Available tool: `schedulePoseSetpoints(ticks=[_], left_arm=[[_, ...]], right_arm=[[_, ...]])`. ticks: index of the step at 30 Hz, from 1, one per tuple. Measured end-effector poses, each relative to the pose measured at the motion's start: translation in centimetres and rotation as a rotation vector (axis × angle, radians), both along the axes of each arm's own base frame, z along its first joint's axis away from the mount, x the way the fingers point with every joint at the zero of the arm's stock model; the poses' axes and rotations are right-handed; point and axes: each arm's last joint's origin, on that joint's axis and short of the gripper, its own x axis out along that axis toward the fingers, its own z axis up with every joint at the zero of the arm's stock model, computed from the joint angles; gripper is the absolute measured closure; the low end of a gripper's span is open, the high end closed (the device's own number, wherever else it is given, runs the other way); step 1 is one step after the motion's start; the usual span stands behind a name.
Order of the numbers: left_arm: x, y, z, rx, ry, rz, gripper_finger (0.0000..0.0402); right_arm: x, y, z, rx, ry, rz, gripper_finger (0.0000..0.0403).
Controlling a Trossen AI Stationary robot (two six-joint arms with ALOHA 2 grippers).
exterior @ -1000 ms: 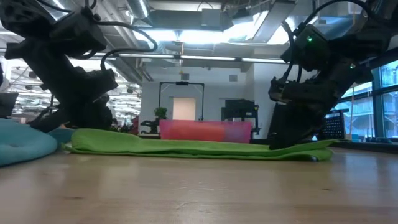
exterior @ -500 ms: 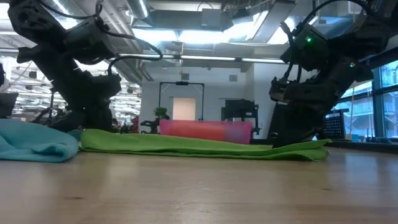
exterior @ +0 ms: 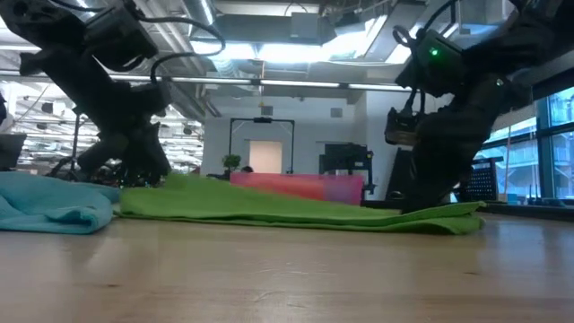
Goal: Roll microfiber towels into tight, uniform cylinder then place into a basket
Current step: Roll the green microfiber cloth
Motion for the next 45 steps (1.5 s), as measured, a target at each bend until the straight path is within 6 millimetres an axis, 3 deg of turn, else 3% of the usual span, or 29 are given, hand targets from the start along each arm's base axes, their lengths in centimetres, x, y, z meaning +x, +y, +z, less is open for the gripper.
schedulePoseSetpoints(ticks=[6,14,23,27,33,40,45], left_arm=[[-0.3,0.5,0.0,-0.002,0.012,0.028,0.0363],[0.5,0.1,0.5,-0.067,-0.084,-0.03,0.0333],[1.9,-2.1,1.7,-0.288,-0.311,-0.208,0.0334],[2.1,-3.1,1.6,-0.355,-0.33,-0.227,0.0331],[2.8,-3.9,0.3,-0.487,-0.274,-0.202,0.0348],[5.6,-4.3,0.8,-0.52,-0.117,-0.135,0.0394],[6.7,-3.8,0.2,-0.551,0.045,-0.089,0.0396]], right_arm=[[-0.2,-0.3,0.4,-0.095,0.119,-0.013,0.0305],[0.4,-0.3,1.0,-0.112,0.135,0.005,0.0305],[3.2,-0.2,4.7,-0.163,0.066,0.079,0.0305],[3.4,-0.6,5.7,-0.283,0.113,0.05,0.0305],[2.4,-1.3,5.6,-0.396,0.249,0.024,0.0313],[1.3,-2.2,5.2,-0.381,0.368,0.018,0.0358],[1.0,-2.2,4.8,-0.294,0.389,0.054,0.0396]])
